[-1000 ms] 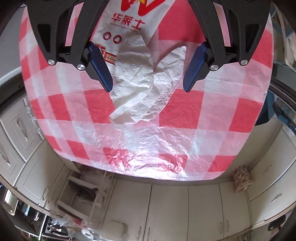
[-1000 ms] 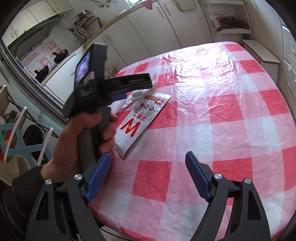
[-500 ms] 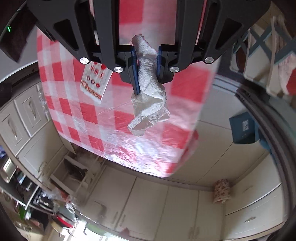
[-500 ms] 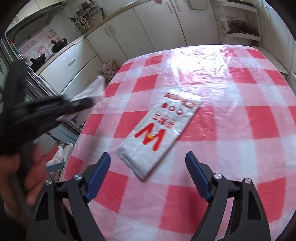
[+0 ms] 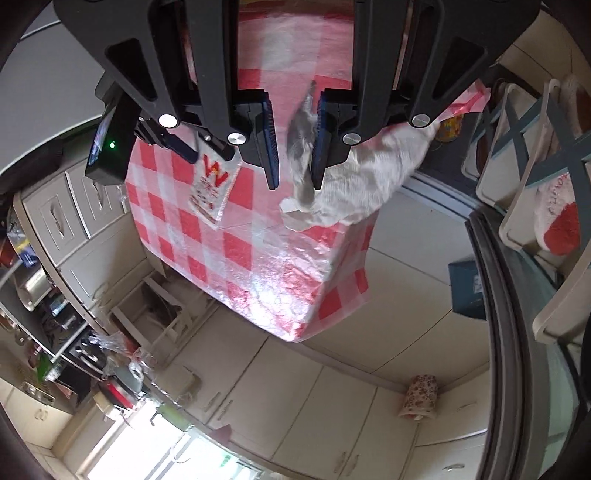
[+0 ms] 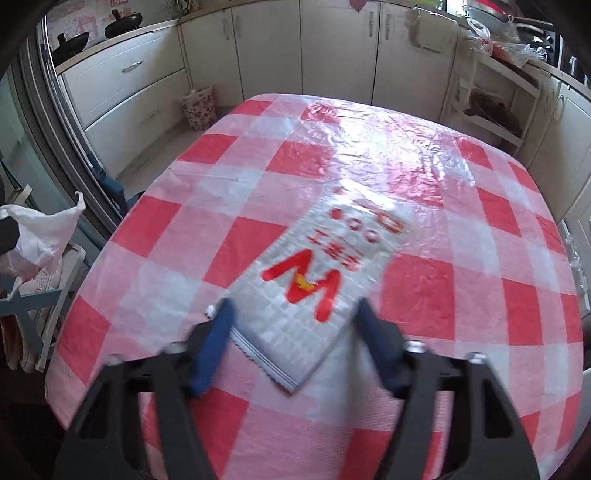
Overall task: Collect trash
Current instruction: 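Grasp the white tissue with the left tool while the right tool grasps the paper bag, then carry the tissue and paper bag down over the yellow bucket with both tools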
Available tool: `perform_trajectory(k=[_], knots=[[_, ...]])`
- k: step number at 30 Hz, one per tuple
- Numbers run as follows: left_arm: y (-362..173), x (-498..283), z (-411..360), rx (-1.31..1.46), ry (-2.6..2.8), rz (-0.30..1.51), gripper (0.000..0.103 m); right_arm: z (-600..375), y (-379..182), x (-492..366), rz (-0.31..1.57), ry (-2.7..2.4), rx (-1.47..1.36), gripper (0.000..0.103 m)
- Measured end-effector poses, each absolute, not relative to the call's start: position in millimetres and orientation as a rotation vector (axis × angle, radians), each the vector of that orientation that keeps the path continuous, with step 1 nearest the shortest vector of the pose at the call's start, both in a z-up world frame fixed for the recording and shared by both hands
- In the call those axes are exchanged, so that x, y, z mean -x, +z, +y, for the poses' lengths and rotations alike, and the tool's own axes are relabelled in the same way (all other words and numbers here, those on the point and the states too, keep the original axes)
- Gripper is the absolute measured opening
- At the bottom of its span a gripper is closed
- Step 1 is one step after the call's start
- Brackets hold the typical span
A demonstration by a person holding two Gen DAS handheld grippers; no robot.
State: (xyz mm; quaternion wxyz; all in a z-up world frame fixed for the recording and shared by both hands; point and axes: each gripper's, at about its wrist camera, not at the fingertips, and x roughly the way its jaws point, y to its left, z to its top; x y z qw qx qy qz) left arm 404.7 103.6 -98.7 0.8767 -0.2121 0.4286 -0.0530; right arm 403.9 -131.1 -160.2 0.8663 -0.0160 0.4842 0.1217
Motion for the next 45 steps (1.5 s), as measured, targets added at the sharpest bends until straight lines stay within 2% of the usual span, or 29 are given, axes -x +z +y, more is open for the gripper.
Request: perform_trajectory(k=[1,2,4,13,14,15,16,17,19,22,26,29,32,34,35,36,37,38,39,41,45], knots=[[-96.7,-404.4,98.4,0.428,-0.117,0.889,0.015,-140.0,-159.5,-405.3,1.026,0.244,0.024,0.03],[-94.5,-403.3,93.2,0.412,-0.125,0.882,0.015,-147.5,-160.0,-410.4,1.041,0.231,0.011,0.004],[-92.3,-400.7,82.8,0.384,-0.149,0.874,0.015,-166.6,-162.1,-414.6,1.07,0.239,-0.066,0.0],[-85.1,-394.6,79.1,0.386,-0.209,0.867,0.015,-213.0,-132.8,-355.6,1.036,0.329,-0.171,0.001],[-81.5,-393.8,89.4,0.407,-0.2,0.856,0.016,-212.5,-129.0,-353.7,1.026,0.335,-0.17,0.003],[-80.1,-393.1,99.1,0.423,-0.192,0.852,0.016,-212.0,-125.1,-353.9,1.014,0.349,-0.187,0.033],[-79.9,-393.3,110.6,0.439,-0.182,0.855,0.016,-210.2,-123.2,-357.2,1.005,0.346,-0.199,0.059],[-81.7,-393.3,125.7,0.459,-0.161,0.863,0.016,-206.5,-120.7,-361.2,0.977,0.321,-0.201,0.091],[-88.1,-394.3,144.7,0.47,-0.126,0.877,0.018,-193.3,-121.9,-377.7,0.956,0.315,-0.183,0.091],[-104.5,-395.9,153.6,0.422,-0.107,0.929,0.03,-169.9,-134.9,-406.0,0.987,0.291,-0.178,0.091],[-118.0,-400.0,121.5,0.231,-0.144,0.958,0.048,-146.9,-154.5,-432.4,1.041,0.247,-0.137,0.091],[-129.9,-409.1,87.4,0.06,-0.127,0.969,0.056,-134.0,-165.6,-435.5,1.045,0.216,-0.02,0.092],[-142.5,-419.9,70.7,-0.017,-0.08,0.991,0.059,-132.0,-168.1,-428.3,1.011,0.237,0.031,0.084],[-156.0,-430.0,65.0,-0.016,-0.063,1.033,0.059,-137.2,-164.4,-425.5,0.996,0.257,0.039,0.061],[-160.0,-432.3,63.7,-0.007,-0.059,1.049,0.059,-141.3,-162.4,-425.6,0.995,0.257,0.038,0.04],[-165.8,-435.0,63.2,0.004,-0.055,1.071,0.058,-145.8,-161.5,-426.6,0.999,0.26,0.032,0.025],[-167.3,-434.2,61.4,-0.009,-0.035,1.059,0.053,-152.6,-161.2,-427.7,1.008,0.263,0.022,0.02],[-168.3,-432.7,59.4,-0.032,-0.022,1.055,0.041,-157.4,-161.4,-428.2,1.013,0.267,0.009,0.012],[-167.0,-430.4,57.1,-0.067,-0.003,1.04,0.036,-163.7,-161.4,-427.7,1.022,0.269,-0.013,0.009],[-164.0,-427.6,62.8,-0.011,-0.037,1.042,0.002,-171.1,-160.6,-426.5,1.039,0.282,-0.063,0.007],[-149.6,-415.4,72.8,0.111,-0.096,1.004,0.002,-193.2,-149.9,-395.8,1.024,0.318,-0.138,0.006]])
